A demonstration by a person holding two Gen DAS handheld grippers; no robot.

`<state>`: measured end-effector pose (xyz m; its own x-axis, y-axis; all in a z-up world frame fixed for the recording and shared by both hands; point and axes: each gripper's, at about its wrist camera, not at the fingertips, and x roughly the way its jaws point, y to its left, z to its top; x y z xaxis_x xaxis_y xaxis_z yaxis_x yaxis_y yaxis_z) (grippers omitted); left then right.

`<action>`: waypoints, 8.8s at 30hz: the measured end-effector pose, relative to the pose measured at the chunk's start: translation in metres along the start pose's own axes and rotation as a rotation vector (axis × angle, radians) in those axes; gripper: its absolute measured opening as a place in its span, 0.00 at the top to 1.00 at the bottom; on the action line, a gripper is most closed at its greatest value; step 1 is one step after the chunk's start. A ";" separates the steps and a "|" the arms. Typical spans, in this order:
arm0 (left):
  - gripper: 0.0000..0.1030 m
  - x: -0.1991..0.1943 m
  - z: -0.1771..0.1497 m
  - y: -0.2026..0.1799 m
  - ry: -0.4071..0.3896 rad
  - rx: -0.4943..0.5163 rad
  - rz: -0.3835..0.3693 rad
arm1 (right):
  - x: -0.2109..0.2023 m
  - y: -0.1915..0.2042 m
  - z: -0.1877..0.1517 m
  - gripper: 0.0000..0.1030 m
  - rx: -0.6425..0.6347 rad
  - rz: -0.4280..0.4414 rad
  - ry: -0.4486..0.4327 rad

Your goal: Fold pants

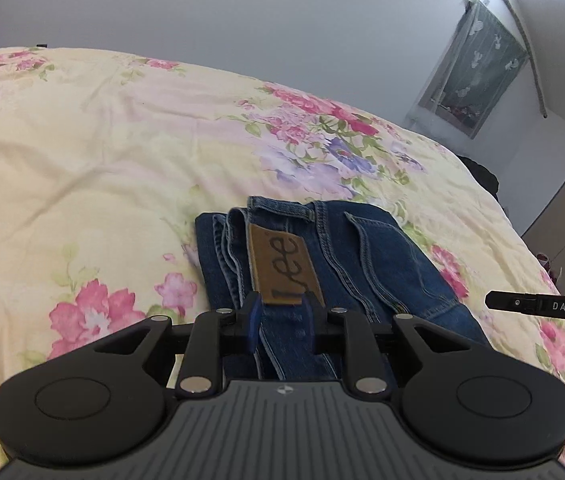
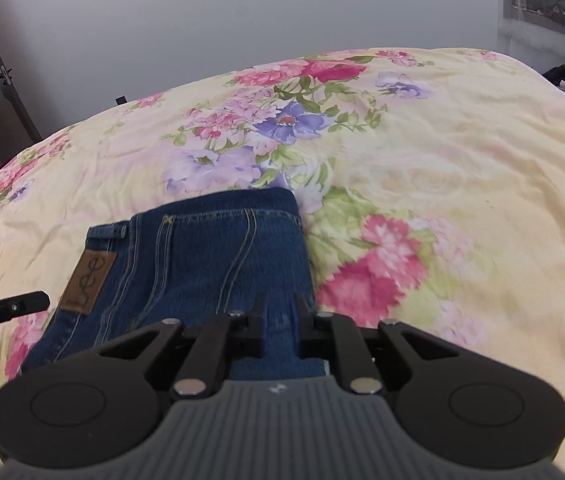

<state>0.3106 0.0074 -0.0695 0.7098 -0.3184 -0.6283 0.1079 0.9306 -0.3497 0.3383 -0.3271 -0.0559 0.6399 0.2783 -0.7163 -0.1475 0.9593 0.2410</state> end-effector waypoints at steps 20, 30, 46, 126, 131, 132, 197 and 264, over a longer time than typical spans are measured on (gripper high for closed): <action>0.72 0.013 -0.055 0.018 -0.005 -0.178 0.049 | 0.009 -0.007 -0.106 0.93 0.133 -0.068 -0.058; 0.46 -0.001 -0.025 0.021 -0.006 -0.190 0.055 | -0.004 -0.009 -0.065 0.50 0.136 0.011 -0.050; 0.22 0.057 -0.002 0.083 0.059 -0.416 -0.166 | 0.066 -0.079 -0.020 0.33 0.482 0.228 0.065; 0.65 -0.109 0.026 0.342 0.186 -0.263 -0.022 | 0.164 0.290 -0.059 0.81 0.305 0.657 0.282; 0.64 -0.105 0.020 0.345 0.189 -0.249 -0.021 | 0.170 0.293 -0.066 0.80 0.269 0.619 0.261; 0.63 -0.106 0.019 0.342 0.182 -0.235 -0.014 | 0.170 0.294 -0.067 0.80 0.263 0.612 0.258; 0.36 -0.361 0.043 0.099 -0.090 0.259 0.368 | -0.154 0.354 -0.112 0.45 -0.306 0.352 -0.214; 0.13 -0.271 -0.118 0.077 -0.021 0.045 0.565 | -0.137 0.348 -0.216 0.22 -0.294 0.185 -0.152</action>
<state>0.0448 0.1441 -0.0082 0.6794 0.2343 -0.6954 -0.2631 0.9624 0.0673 0.0360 -0.0208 -0.0152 0.6837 0.4592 -0.5672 -0.4670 0.8725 0.1435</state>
